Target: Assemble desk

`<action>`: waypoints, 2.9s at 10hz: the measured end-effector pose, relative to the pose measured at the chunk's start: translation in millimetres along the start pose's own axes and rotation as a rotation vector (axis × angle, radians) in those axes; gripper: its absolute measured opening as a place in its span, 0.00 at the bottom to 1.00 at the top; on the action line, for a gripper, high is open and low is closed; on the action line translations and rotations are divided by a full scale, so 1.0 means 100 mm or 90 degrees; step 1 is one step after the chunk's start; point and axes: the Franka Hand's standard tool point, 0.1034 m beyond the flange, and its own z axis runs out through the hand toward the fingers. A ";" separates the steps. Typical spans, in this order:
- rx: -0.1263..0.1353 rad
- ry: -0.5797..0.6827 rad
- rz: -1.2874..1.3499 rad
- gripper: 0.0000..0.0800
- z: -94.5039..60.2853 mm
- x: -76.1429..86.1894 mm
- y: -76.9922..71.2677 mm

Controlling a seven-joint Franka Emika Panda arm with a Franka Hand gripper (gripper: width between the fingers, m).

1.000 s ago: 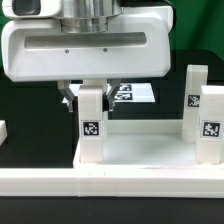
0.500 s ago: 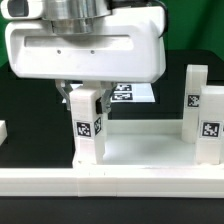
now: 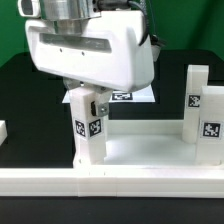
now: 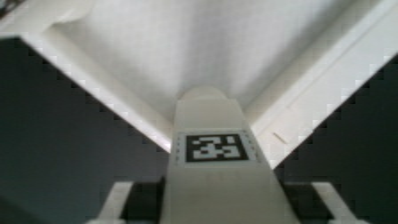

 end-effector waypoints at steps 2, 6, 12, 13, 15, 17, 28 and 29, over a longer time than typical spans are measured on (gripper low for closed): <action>0.001 0.000 0.093 0.36 0.00 0.00 -0.01; 0.001 0.001 0.083 0.36 0.00 0.00 0.00; -0.009 0.000 -0.241 0.81 0.01 -0.04 -0.01; -0.009 -0.001 -0.306 0.81 0.01 -0.03 0.00; -0.010 -0.001 -0.425 0.81 0.01 -0.01 0.01; -0.037 -0.005 -0.576 0.81 -0.02 0.00 0.01; -0.028 -0.003 -0.596 0.36 -0.05 0.03 -0.01; -0.026 -0.003 -0.543 0.36 -0.05 0.05 0.00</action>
Offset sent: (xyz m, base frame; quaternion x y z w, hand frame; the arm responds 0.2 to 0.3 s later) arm 0.0000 0.0000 0.0000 0.0000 0.0000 0.0650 0.9979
